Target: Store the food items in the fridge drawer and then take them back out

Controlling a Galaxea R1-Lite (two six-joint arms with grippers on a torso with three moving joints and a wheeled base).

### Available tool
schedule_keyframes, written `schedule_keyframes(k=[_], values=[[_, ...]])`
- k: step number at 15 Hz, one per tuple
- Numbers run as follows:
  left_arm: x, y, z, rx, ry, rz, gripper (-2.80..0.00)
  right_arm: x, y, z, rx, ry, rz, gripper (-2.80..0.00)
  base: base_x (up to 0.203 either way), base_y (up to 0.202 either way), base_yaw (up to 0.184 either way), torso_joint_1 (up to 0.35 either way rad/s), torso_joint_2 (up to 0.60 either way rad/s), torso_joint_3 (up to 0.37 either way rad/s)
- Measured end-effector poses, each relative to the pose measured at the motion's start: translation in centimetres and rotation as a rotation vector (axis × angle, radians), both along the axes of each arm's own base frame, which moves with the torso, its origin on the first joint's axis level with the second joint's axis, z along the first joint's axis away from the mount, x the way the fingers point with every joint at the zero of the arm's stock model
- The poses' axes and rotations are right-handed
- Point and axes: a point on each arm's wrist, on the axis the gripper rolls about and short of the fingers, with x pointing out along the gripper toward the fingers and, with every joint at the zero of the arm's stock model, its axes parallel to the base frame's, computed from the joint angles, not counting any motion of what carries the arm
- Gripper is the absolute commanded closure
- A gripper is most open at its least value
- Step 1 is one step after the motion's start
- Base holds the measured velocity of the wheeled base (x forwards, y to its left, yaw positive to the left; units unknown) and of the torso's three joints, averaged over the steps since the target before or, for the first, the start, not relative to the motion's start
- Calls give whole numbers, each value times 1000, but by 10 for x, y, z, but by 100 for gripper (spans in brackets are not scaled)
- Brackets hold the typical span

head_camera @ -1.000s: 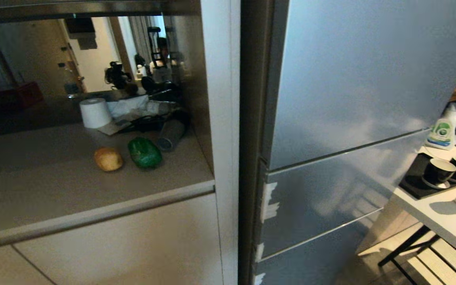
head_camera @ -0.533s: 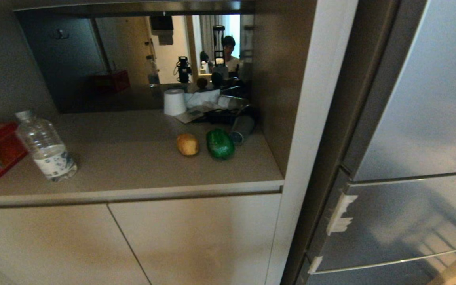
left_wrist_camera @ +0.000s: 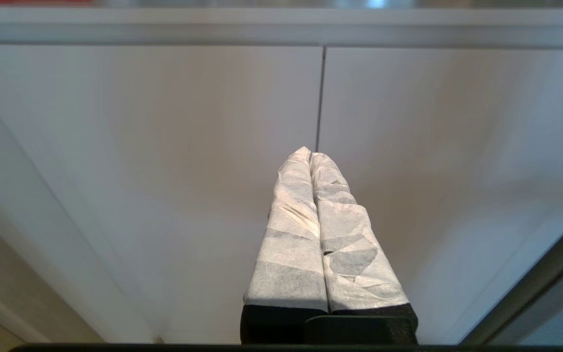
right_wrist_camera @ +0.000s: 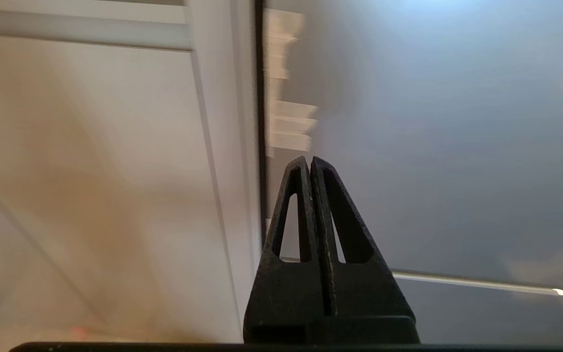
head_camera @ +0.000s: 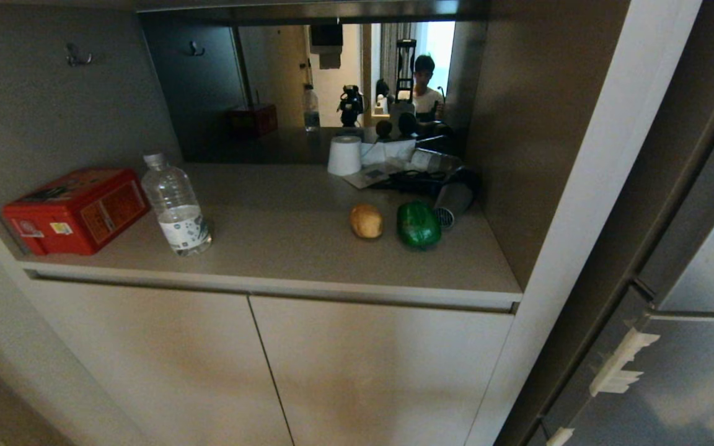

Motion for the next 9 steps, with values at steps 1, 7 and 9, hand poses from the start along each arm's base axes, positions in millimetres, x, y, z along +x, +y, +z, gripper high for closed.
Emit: schedule_keyframes(k=[1, 7, 9], values=[[0, 0, 0, 0, 0, -1, 0, 0, 0, 0, 1, 0, -3, 0, 0, 0, 0, 0, 0, 0], [0, 0, 0, 0, 0, -1, 0, 0, 0, 0, 34, 1, -12, 0, 0, 0, 0, 0, 0, 0], [0, 0, 0, 0, 0, -2, 0, 0, 0, 0, 34, 1, -12, 0, 0, 0, 0, 0, 0, 0]])
